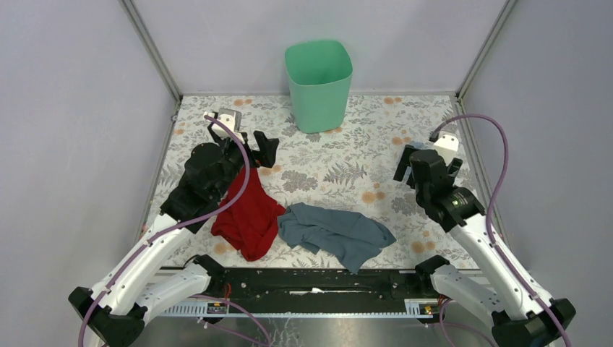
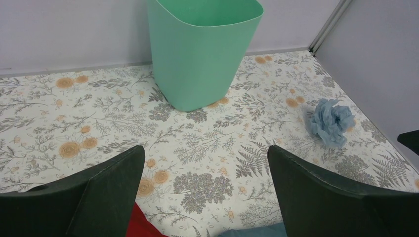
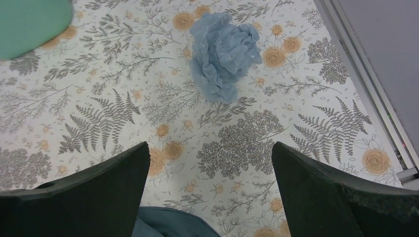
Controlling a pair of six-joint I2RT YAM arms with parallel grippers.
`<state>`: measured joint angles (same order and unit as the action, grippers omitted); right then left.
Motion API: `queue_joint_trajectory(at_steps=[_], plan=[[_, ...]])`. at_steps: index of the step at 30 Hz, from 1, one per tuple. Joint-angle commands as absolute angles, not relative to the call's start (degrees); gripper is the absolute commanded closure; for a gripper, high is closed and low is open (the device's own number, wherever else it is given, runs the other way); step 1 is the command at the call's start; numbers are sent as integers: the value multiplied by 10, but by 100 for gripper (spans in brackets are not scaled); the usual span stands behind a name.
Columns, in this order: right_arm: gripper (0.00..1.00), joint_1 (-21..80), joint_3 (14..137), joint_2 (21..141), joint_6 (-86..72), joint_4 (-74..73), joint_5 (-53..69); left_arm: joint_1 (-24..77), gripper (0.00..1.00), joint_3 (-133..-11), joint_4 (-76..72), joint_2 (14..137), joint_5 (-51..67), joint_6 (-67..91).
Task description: Put the trash bags into the trash bin
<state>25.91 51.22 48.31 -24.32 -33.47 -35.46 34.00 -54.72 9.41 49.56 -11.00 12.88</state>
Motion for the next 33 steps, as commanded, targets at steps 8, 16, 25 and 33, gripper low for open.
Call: queue_joint_trajectory(at_steps=[8,16,25,33], plan=[[0,255,508,663,-225,-232,-439,338,1,-552,73,492,-113,125],[0,66,455,736,-232,-104,-159,338,1,-550,73,493,-101,131],[6,4,428,798,-201,-5,-63,338,1,-552,71,502,-90,141],[40,4,482,920,-171,22,-43,338,1,-549,71,504,-99,142]])
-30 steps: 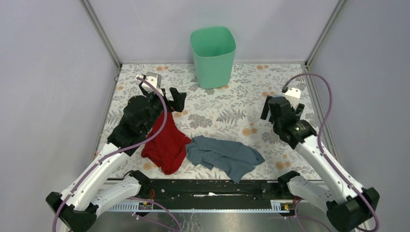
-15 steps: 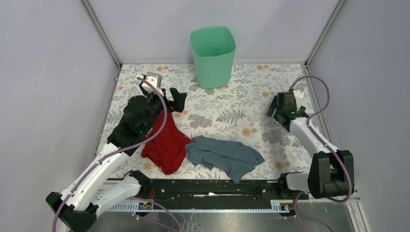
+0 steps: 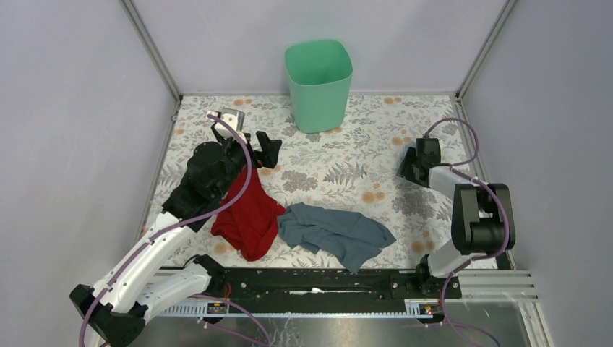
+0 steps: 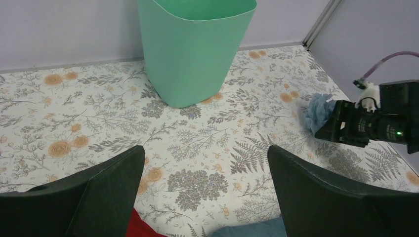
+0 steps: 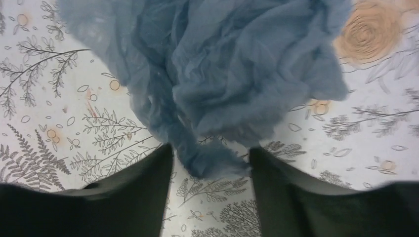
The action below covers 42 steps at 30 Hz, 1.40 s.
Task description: Put the trash bags into the trash bin
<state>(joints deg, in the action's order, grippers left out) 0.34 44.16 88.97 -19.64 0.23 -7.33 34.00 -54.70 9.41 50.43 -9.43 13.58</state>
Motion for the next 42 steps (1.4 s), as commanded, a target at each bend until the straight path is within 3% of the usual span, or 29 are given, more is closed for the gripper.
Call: queue_joint_trajectory(at_steps=[1,5,8,17,24,31,35,42], plan=[[48,4,487,923,-168,20,-25,338,1,-548,71,505,-98,142],[90,18,483,894,-169,20,60,338,1,-551,71,514,-88,144],[99,63,476,861,-154,6,112,338,1,-555,75,522,-80,146],[100,209,476,817,-160,-16,335,338,1,-563,98,547,-45,213],[100,229,476,843,-143,7,446,338,1,-523,95,569,37,326],[99,231,449,844,-170,26,468,338,1,-489,30,665,131,406],[99,230,458,821,-255,61,470,344,3,-444,-118,723,235,472],[95,231,536,786,-251,-37,406,367,4,-363,-273,742,236,580]])
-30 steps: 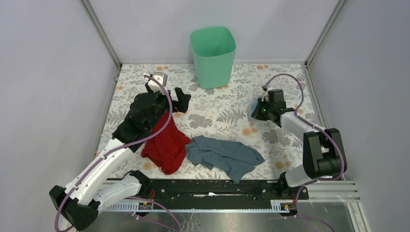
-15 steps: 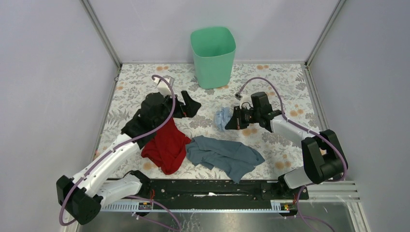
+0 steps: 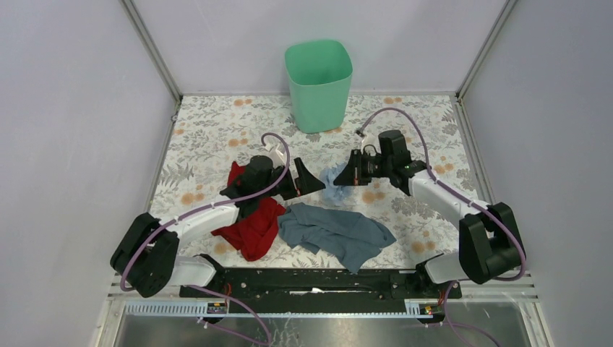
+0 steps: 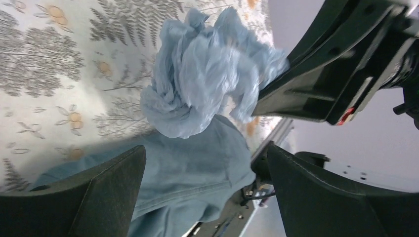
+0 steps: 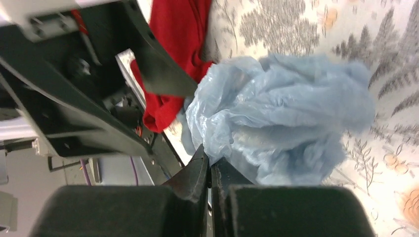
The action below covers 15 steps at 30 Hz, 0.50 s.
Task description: Put the trash bags into the trash bin
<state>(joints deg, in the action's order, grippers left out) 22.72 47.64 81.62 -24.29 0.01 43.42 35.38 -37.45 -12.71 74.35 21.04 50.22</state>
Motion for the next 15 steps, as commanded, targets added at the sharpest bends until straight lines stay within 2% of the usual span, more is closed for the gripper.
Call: queue_joint_trajectory(at_steps=[1,10,12,15], plan=[[95,231,541,789,-248,-39,400,372,4,-363,-273,746,231,584],[95,232,539,806,-259,-5,446,400,2,-429,-250,806,198,581],[95,232,537,799,-250,-4,449,397,8,-433,-250,814,187,592],[95,232,524,789,-232,-4,436,390,13,-399,-329,806,178,641]])
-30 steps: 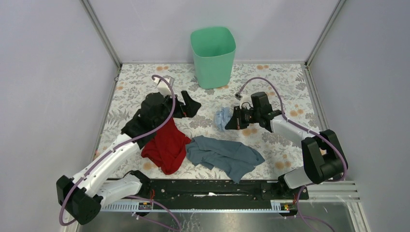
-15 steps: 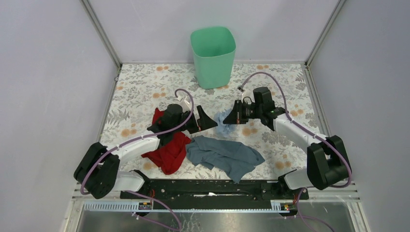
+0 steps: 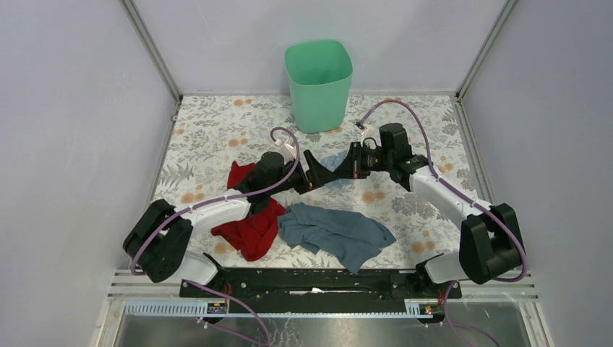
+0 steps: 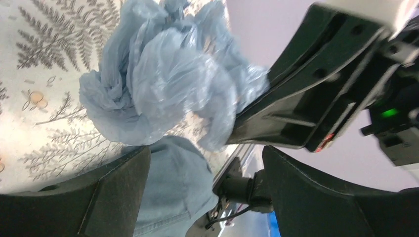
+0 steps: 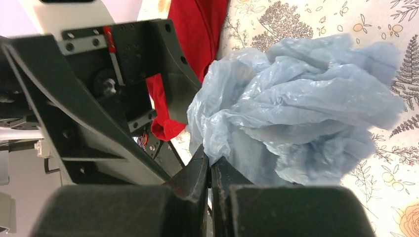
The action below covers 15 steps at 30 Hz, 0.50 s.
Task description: Put the trash bags into the trash bin
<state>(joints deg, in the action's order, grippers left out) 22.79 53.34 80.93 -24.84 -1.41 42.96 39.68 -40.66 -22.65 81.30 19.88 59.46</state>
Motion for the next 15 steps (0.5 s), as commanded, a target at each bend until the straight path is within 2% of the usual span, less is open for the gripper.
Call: queue_joint_trajectory(at_steps=[1,4,7,10,15], plan=[[95,232,520,788,-227,-8,430,389,13,-393,-344,805,177,652],[95,235,505,787,-219,-5,435,388,6,-398,-321,805,158,675],[95,241,485,784,-224,34,445,383,6,-392,-307,809,140,706],[95,246,472,775,-233,58,443,380,13,-399,-310,832,147,717],[95,254,462,772,-241,80,437,377,36,-415,-324,874,165,722]])
